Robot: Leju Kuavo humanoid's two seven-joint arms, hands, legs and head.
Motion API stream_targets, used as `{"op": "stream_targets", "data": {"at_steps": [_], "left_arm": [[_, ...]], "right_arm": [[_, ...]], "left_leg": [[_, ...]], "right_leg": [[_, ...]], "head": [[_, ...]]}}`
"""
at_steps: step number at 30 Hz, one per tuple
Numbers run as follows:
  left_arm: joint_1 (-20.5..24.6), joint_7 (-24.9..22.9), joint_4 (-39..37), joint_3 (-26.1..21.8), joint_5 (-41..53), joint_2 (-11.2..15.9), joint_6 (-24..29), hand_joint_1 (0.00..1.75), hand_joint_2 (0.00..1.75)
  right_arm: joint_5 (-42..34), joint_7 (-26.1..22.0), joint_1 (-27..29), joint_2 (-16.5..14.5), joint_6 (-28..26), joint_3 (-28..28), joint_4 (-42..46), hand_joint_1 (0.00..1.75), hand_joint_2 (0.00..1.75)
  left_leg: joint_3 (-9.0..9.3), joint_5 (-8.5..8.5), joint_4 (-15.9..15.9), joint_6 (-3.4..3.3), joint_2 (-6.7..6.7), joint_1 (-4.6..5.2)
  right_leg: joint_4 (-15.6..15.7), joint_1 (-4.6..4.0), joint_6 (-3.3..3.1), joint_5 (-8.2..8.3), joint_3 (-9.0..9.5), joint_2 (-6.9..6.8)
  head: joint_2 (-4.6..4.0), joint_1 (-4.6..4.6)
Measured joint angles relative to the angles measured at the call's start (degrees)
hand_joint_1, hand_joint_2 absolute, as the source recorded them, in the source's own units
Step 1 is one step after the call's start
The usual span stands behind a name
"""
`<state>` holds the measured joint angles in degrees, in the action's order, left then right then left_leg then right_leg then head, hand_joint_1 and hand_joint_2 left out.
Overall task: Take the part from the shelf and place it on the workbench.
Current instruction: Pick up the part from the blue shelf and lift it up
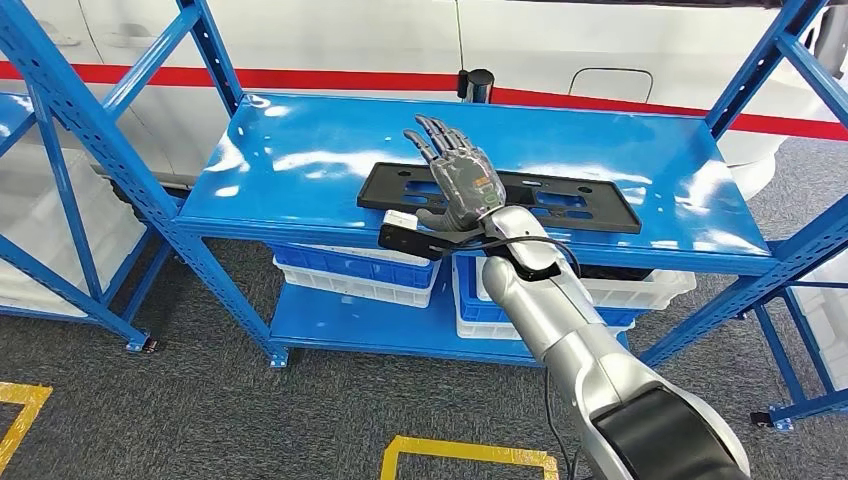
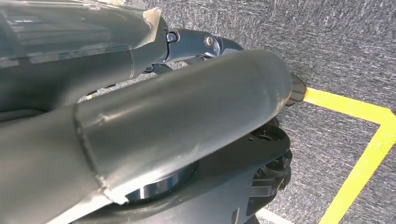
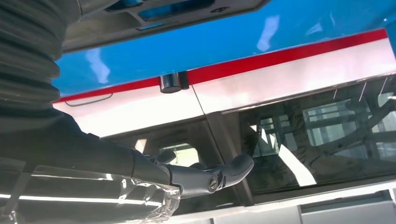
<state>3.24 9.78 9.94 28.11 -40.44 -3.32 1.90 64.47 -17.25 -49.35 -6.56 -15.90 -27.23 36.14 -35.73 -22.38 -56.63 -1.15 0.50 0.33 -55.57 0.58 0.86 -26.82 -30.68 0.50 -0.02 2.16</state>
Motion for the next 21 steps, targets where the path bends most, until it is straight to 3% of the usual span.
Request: {"op": "stream_targets", "data": {"at_steps": [21], "left_arm": [[0.1,0.9,0.0,0.0,-0.2,0.2,-0.3,0.0,0.0]], "right_arm": [[-2.3,-1.3,3.8,3.0,-1.7,2.6,1.2,0.0,1.75]], "left_leg": [[-0.01,0.04,0.0,-0.06,-0.04,-0.16]], "right_leg": [[0.0,-0.05,0.06,0.03,0.01,0.03]], "head": [[0.0,0.01]]}}
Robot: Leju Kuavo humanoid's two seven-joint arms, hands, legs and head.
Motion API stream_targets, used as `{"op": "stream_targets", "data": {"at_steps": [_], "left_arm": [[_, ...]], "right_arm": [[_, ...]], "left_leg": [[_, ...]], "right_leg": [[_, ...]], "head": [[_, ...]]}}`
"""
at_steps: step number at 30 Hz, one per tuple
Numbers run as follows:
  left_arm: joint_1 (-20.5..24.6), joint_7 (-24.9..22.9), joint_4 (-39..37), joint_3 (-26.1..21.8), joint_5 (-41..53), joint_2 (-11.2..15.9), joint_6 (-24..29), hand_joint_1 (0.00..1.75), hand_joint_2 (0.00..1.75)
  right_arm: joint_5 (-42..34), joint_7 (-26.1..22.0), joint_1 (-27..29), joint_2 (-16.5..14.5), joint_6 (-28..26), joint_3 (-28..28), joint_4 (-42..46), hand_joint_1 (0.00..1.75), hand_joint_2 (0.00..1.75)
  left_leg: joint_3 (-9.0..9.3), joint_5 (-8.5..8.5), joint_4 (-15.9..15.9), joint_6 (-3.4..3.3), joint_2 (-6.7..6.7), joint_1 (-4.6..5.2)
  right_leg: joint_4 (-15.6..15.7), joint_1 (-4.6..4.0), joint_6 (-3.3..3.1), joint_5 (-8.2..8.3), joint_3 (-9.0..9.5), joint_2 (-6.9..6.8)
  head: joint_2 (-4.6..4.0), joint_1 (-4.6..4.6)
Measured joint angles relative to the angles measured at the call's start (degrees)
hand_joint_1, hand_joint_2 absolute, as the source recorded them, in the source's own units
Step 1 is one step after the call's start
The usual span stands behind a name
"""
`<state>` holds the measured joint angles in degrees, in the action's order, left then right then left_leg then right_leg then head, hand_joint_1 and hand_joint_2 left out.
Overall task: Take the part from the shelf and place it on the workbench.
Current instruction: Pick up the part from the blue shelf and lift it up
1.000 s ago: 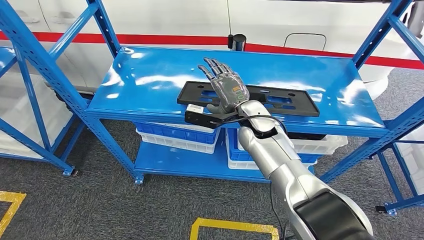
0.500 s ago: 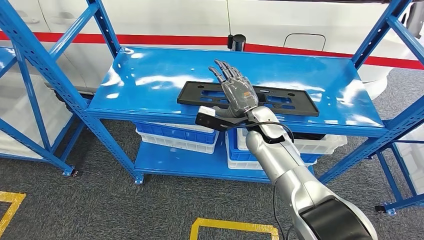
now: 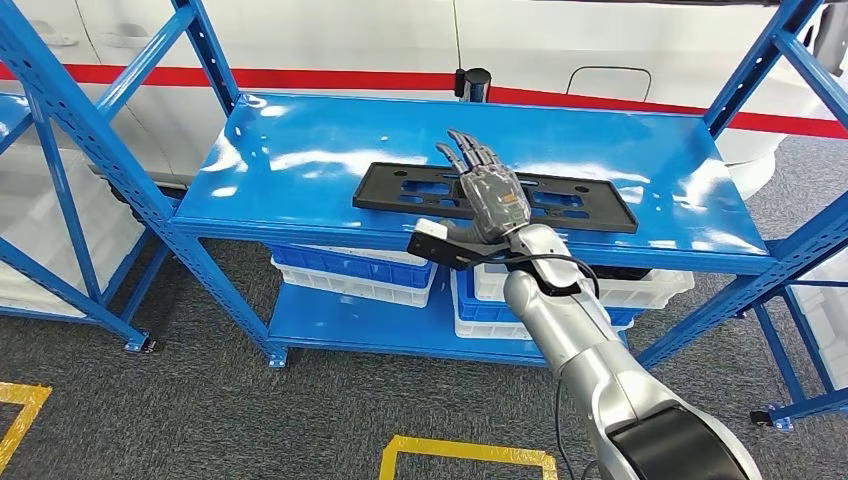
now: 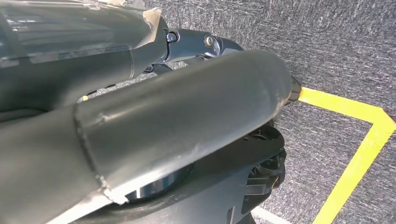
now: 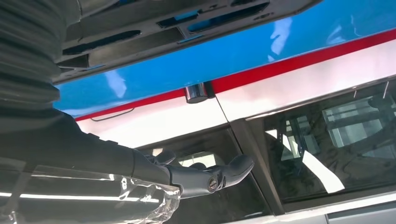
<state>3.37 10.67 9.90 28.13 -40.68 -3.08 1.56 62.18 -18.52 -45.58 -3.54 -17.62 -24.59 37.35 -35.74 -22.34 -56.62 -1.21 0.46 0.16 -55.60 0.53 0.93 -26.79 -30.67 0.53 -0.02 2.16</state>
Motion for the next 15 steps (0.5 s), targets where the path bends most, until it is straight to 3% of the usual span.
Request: {"op": "stream_targets", "data": {"at_steps": [15], "left_arm": [[1.2,0.0,0.0,0.3,1.2,0.0,-0.3,0.0,0.0]], "right_arm": [[-0.1,2.0,0.0,0.0,-2.4,0.8,-6.4,0.0,1.75]], "left_leg": [[-0.02,0.0,0.0,-0.01,0.01,0.01]], "right_leg": [[0.0,0.01,0.01,0.0,0.0,-0.01]], "head": [[0.0,0.01]]}}
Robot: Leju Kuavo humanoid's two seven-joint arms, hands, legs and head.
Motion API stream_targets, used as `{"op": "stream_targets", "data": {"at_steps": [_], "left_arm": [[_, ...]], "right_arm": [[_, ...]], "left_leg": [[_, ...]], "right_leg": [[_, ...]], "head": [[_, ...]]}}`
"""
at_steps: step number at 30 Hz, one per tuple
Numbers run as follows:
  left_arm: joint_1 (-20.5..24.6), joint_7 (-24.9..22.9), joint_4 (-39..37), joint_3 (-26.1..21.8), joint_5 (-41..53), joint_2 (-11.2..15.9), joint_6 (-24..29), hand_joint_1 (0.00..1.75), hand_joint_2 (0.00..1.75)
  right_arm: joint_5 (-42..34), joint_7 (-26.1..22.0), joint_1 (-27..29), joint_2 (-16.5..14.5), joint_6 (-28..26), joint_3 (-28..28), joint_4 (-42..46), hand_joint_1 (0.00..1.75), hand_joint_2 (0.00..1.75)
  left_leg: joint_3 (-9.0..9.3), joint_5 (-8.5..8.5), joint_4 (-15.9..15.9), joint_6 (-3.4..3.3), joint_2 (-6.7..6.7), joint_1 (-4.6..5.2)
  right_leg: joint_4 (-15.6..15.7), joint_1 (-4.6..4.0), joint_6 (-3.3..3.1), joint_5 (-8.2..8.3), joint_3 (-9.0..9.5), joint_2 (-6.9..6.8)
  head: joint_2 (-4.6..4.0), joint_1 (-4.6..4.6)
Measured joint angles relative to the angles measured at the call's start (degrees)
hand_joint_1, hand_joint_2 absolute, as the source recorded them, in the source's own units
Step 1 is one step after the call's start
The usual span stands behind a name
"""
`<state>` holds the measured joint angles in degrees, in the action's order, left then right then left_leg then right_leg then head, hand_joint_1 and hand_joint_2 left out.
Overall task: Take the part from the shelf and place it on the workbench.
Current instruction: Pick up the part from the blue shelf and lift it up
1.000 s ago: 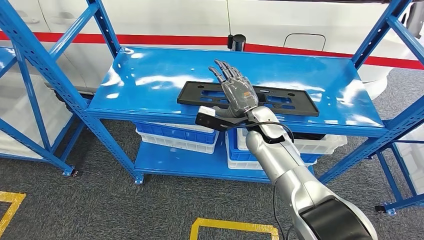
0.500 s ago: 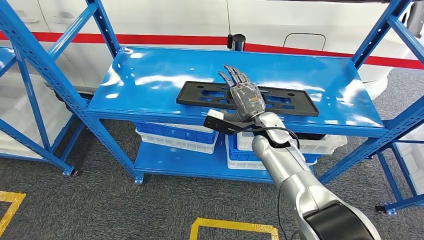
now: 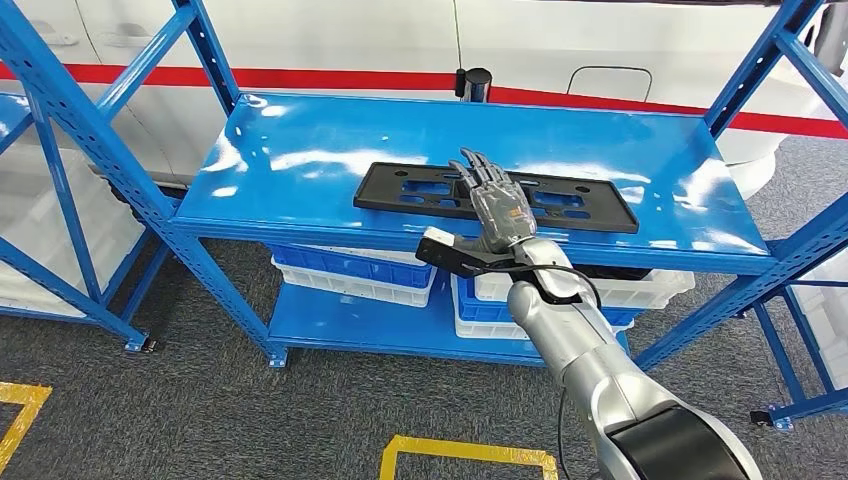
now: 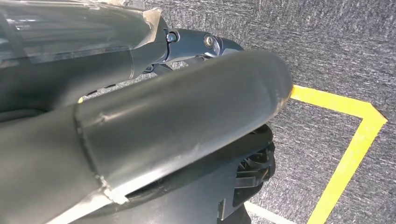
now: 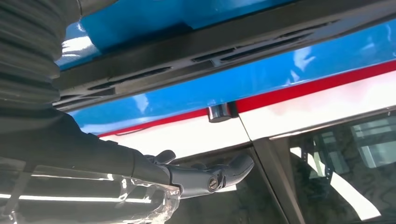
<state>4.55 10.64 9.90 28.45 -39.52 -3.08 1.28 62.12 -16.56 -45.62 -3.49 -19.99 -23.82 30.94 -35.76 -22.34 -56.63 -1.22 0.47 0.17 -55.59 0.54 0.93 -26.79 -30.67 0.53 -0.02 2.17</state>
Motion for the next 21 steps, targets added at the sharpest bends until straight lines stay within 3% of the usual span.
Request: {"op": "stream_targets", "data": {"at_steps": [21], "left_arm": [[0.9,-0.7,0.0,1.8,1.4,-0.1,-0.4,0.0,0.0]], "right_arm": [[0.8,4.9,-2.3,0.6,0.4,2.5,-4.0,0.0,1.75]], "left_leg": [[-0.01,0.0,0.0,0.0,0.0,0.0]], "right_leg": [[0.0,0.0,0.0,0.0,0.01,0.0]], "head": [[0.0,0.0]]}}
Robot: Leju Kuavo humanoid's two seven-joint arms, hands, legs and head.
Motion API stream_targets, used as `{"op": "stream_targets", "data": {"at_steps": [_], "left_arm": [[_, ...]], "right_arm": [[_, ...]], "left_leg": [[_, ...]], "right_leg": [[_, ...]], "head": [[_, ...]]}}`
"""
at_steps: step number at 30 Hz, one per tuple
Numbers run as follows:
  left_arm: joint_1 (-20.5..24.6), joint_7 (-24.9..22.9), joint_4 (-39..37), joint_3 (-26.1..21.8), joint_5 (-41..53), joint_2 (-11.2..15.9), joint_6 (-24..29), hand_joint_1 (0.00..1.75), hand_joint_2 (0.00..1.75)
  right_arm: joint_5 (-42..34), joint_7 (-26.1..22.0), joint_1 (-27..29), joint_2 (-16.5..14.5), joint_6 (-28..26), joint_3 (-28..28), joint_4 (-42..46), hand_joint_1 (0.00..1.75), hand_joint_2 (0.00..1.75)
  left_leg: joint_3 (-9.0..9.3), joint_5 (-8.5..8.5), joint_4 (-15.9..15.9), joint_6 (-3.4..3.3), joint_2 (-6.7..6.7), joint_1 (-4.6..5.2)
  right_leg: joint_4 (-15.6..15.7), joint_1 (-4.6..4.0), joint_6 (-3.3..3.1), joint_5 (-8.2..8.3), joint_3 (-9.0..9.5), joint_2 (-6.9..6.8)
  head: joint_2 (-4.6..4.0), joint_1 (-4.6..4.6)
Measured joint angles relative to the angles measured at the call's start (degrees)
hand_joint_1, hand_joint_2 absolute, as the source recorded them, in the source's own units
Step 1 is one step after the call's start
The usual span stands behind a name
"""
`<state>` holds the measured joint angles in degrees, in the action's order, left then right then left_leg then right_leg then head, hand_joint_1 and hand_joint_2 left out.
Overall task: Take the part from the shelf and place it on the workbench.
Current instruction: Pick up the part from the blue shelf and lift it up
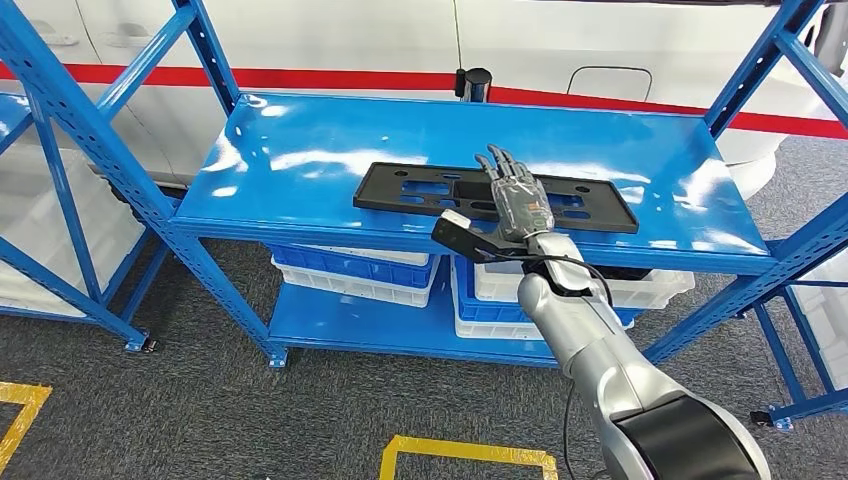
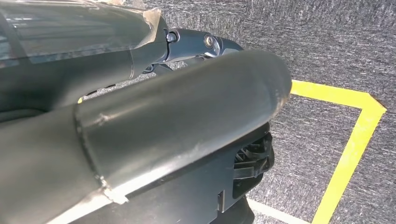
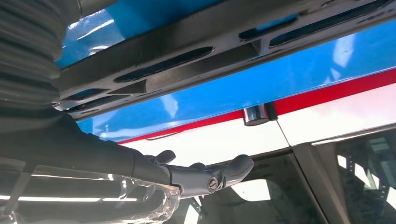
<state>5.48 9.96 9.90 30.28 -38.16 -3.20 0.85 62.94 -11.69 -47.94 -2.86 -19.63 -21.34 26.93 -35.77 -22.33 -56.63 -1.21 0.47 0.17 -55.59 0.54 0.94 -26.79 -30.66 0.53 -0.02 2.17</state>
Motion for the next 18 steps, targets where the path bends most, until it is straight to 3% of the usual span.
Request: {"op": "stream_targets", "data": {"at_steps": [18], "left_arm": [[0.4,-0.2,0.0,0.6,0.2,-0.3,0.0,0.0,0.0]], "right_arm": [[0.7,1.1,-0.9,-0.2,0.2,0.4,-2.4,0.0,1.75]], "left_leg": [[-0.01,0.0,0.0,0.0,0.0,0.0]], "right_leg": [[0.0,0.0,0.0,0.0,0.0,0.0]], "head": [[0.0,0.0]]}}
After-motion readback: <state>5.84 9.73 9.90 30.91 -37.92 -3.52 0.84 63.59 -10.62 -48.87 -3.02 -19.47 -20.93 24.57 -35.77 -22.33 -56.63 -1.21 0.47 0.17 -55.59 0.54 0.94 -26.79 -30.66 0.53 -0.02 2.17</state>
